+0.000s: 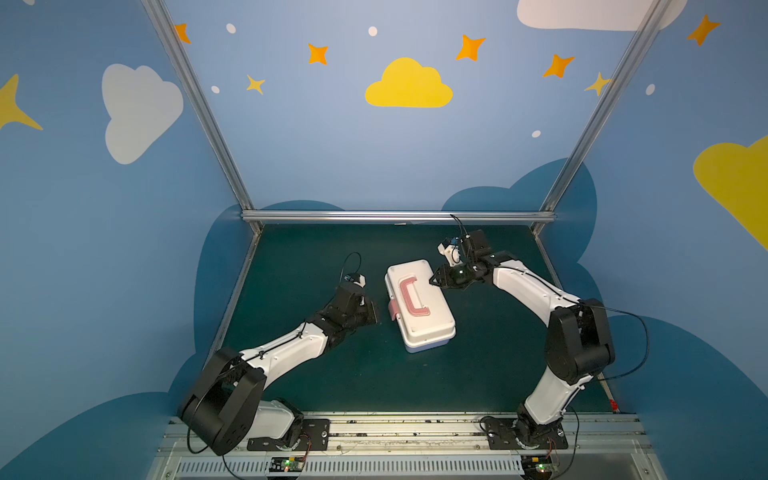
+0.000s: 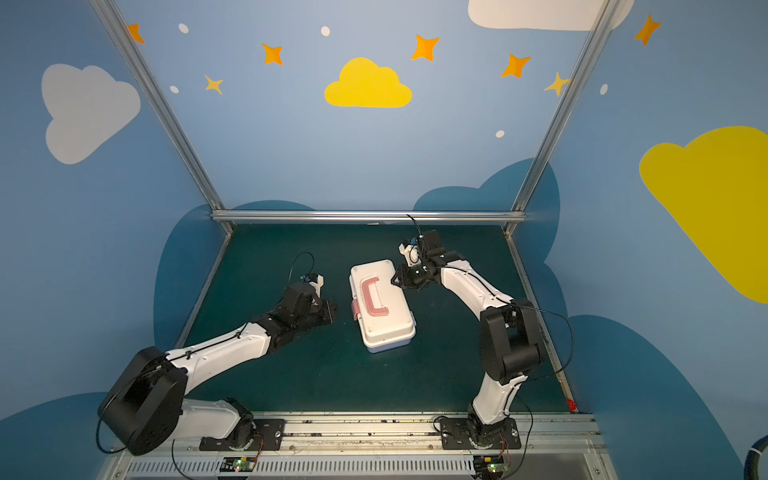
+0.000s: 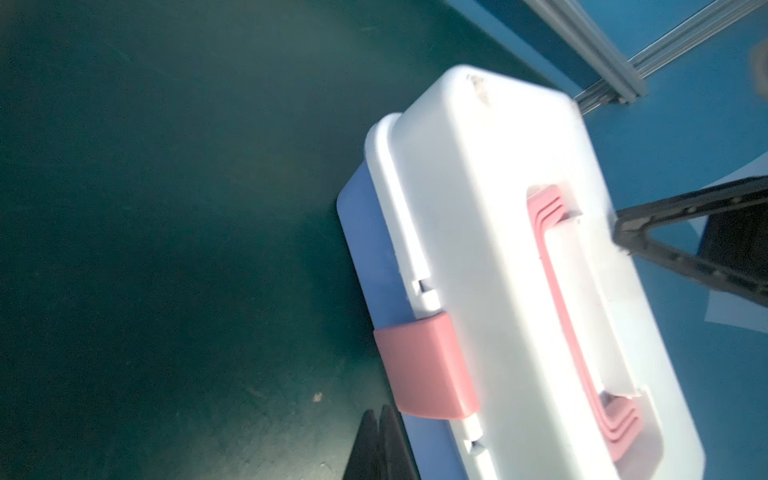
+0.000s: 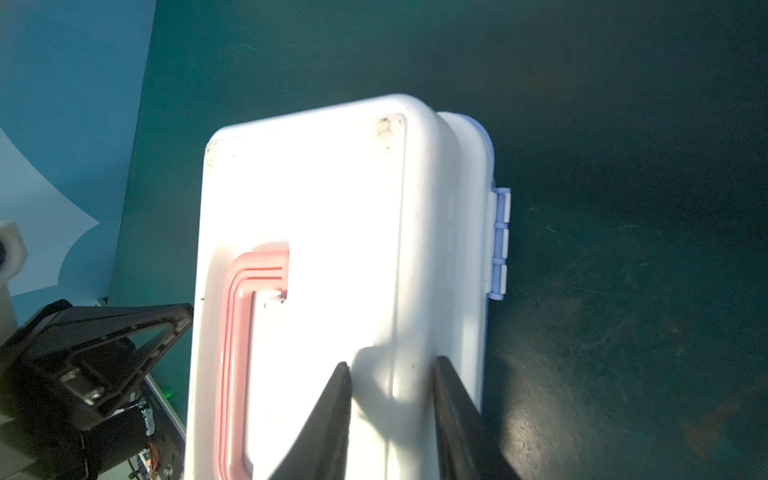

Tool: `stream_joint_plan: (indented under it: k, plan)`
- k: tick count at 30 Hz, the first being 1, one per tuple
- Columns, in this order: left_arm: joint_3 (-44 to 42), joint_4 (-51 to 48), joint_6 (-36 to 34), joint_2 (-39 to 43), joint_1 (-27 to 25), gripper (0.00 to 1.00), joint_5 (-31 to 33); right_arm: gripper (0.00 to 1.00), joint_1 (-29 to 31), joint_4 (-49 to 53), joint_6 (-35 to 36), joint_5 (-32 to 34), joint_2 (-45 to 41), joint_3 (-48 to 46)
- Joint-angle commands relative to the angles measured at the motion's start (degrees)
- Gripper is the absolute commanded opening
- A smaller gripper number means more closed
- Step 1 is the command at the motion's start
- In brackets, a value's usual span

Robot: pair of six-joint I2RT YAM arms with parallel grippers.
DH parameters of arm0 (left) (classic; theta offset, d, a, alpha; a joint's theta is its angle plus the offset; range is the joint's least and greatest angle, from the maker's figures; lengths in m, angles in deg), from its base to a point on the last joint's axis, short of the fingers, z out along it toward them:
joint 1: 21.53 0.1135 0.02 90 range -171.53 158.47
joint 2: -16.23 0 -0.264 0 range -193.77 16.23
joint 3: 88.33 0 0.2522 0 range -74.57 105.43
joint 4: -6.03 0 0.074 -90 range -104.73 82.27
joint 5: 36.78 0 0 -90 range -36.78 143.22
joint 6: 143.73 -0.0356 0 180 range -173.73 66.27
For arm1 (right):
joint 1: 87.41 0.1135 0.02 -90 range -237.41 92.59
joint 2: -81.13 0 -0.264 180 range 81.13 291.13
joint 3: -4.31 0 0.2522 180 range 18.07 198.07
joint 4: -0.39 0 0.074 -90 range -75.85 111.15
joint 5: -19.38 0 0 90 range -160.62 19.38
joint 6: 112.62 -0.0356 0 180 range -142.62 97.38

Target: Pack the tool kit

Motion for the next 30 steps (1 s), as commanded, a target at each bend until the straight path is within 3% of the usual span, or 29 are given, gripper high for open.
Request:
stream_joint_plan:
  k: [1,4,16,30]
  plan:
    - [1.11,-0.35,-3.04,-3.17,0.10,0.04,-2.97,0.32,4.38,6.08,0.12,-6.50,3.49,-2.00]
    - [3.14,0.76,-3.23,-6.27,-0.45,0.04,-6.64,0.32,4.31,5.97,0.18,-6.53,3.49,-2.20]
    - [9.20,-0.99,-4.41,-12.65,-2.66,0.04,-9.41,0.31,4.40,5.07,-0.23,-7.14,3.40,-3.16]
    - [11.59,4.91,-2.94,-14.15,-4.21,0.04,-12.35,0.29,5.32,3.54,-0.81,-8.46,3.68,-3.54]
